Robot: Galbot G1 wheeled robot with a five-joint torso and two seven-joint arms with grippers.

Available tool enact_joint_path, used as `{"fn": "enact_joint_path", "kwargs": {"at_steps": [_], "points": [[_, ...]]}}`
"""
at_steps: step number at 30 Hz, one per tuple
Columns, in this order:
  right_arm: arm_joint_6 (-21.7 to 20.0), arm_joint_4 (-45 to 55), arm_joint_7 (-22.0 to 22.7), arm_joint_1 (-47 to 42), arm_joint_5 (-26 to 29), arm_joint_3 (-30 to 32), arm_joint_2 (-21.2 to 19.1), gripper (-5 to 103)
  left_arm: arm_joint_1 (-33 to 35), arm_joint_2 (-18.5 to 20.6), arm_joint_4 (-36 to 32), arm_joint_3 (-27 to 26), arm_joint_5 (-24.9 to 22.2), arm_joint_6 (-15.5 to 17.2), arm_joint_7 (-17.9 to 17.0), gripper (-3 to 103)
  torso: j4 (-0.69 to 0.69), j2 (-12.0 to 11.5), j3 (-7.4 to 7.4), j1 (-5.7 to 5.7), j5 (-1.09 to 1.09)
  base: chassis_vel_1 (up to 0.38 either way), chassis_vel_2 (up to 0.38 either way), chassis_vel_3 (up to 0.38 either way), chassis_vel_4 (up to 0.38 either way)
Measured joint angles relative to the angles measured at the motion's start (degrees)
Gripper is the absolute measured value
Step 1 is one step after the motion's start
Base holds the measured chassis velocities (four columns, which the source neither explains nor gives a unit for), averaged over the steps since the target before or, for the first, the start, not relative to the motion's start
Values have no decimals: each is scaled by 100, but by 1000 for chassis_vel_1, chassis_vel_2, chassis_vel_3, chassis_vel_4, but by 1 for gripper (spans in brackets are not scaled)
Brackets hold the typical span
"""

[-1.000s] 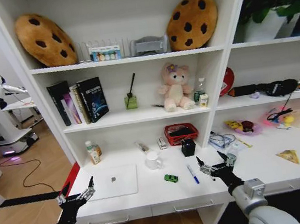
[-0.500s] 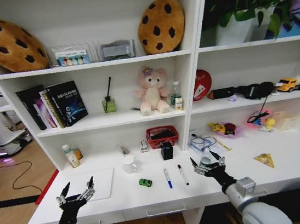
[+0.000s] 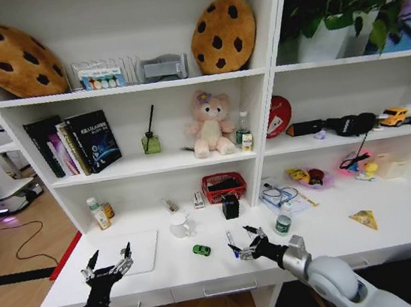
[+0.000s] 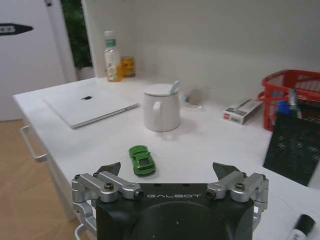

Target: Organize the objects on the table.

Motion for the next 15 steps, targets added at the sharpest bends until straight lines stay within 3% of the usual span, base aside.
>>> {"fn": "enact_joint_path", "kwargs": {"at_steps": [1,4,6,10,15], "points": [[-48,-225,-459,365,-188,-209,-1,100,-18,-12,-32,15,22,26,-29,100,1,0,0,0,1,0,0,0,0],[-67,-339,-692,561,-276,-327,7,100,-25,-12,-53,19,23,46,-47,100,1,0,0,0,-1,0,0,0,0],[-97,-668,-1163,1115,-582,-747,96,100,-44,-5,-99,9,23,91,-66,100,2,0,0,0,0,0,0,0,0],[-98,-1045,-1509,1782,-907,-1348,284,100,-66,19,-170,-82,4,138,-67,100,1,0,0,0,-1,0,0,0,0],[-126,-1490,-1531,2459,-949,-1974,487,100,-91,5,-214,-135,-13,159,-70,100,1,0,0,0,-2,0,0,0,0]]}}
